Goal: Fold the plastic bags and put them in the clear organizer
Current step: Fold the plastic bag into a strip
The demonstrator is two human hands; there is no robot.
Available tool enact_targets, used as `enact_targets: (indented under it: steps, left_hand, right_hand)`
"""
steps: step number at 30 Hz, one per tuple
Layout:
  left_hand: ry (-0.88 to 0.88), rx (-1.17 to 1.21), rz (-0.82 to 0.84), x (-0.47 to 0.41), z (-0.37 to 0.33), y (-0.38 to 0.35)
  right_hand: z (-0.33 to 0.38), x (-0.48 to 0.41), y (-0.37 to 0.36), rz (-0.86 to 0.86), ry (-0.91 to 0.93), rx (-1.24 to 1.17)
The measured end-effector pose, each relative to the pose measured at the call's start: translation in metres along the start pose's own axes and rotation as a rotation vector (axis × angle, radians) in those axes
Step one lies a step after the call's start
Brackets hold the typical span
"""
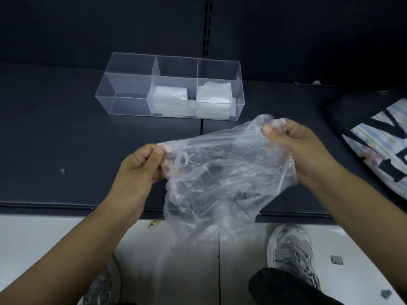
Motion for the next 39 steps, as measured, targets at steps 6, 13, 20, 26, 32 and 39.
enact_targets:
  steps: [6, 13, 20, 26, 32, 39]
  left_hand:
    - [-0.044, -0.302, -0.201, -0.004, -0.027, 0.032]
    - [0.236, -0.194, 0.401, -0.035, -0.019, -0.044]
    - [0.070, -0.188, 0.011, -0.033, -0.010, 0.009]
    - [0.006, -0.094, -0.057, -0.029, -0.006, 0.006]
    - [0.041, -0.084, -0.240, -0.026, 0.002, 0.042]
    - [0.239, -0.150, -0.081, -0.017, 0.029, 0.049]
  right_hand:
    - [0.009, -0.005, -0.021, 0.112, -0.010, 0.136]
    - [0.004, -0.018, -0.055, 0.273, -0.060, 0.228]
    - [0.003, -0.020, -0.006, 0.039, -0.119, 0.277]
    - [-0.027, 0.004, -0.071, 0.497, -0.247, 0.339]
    - [-0.012, -0.009, -0.005, -0.108, -0.082, 0.700]
    - [-0.002, -0.011, 0.048, -0.349, 0.039, 0.641]
Point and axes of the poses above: each hand's wrist, its own x-axis away from the middle knuckle, its own y-axis out of the back of the hand, z = x × y, the point moved 6 cm from there along -x, towards the middle knuckle, and after that the axes turned 13 degrees about z, right-handed, at the moved point
